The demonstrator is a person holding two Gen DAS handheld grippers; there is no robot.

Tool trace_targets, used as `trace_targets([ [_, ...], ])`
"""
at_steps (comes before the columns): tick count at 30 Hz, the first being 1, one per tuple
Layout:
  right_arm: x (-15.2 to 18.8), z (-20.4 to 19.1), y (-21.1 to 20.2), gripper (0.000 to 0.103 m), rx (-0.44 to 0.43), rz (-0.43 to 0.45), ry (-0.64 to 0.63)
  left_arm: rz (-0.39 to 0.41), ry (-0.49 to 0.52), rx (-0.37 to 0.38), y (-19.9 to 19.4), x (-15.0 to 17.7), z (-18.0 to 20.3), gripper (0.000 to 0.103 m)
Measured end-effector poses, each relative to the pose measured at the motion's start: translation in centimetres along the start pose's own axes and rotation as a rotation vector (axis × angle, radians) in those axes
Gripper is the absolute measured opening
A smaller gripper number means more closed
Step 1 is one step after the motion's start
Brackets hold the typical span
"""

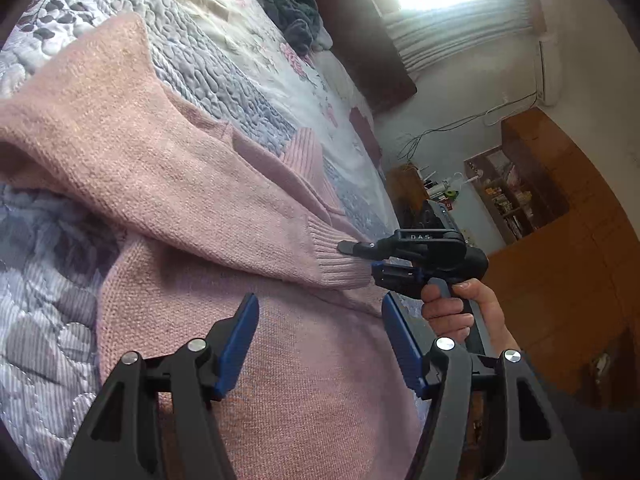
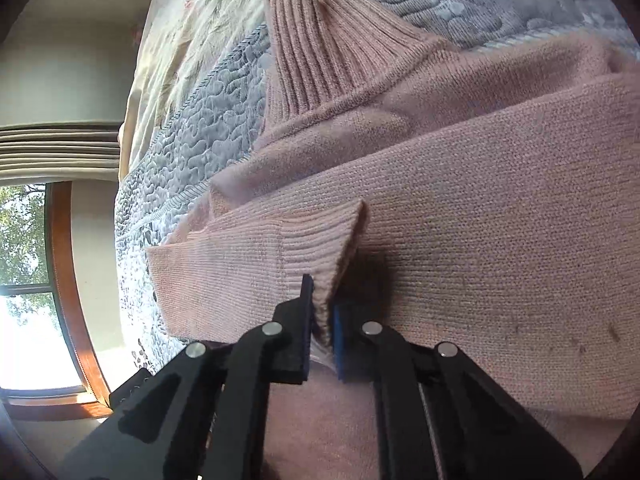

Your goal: Fold small clothes

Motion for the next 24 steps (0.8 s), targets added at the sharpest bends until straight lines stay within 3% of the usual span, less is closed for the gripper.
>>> trace_targets([
  [7,-1.1,-2.7,-8.2,0.006,0.042,0.157,-0.09,-0.016,0.028,-0.016,0.4,0.3,0.2,0.064],
  [13,-1.7,0.0,-14.1,0.006,0.108,0.262,-0.091,-0.024,0.029,-0.015,0.8,0.0,0.1,0.064],
  [24,-1.7,11.6,-12.5,0.006,0.168,0.247,0.083,-0.05,0.044,-0.03,1.6,0.5,-0.4,0.064],
])
Point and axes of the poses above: each gripper's, at about its wrist camera, not at the fingertips, and y roughly the way its jaws point, z to its right, x to its underside, the point moved 7 cm from there along y, roughly the way its jaws point, and after that the axes turned 11 degrees about x, right-handed, at the moved point
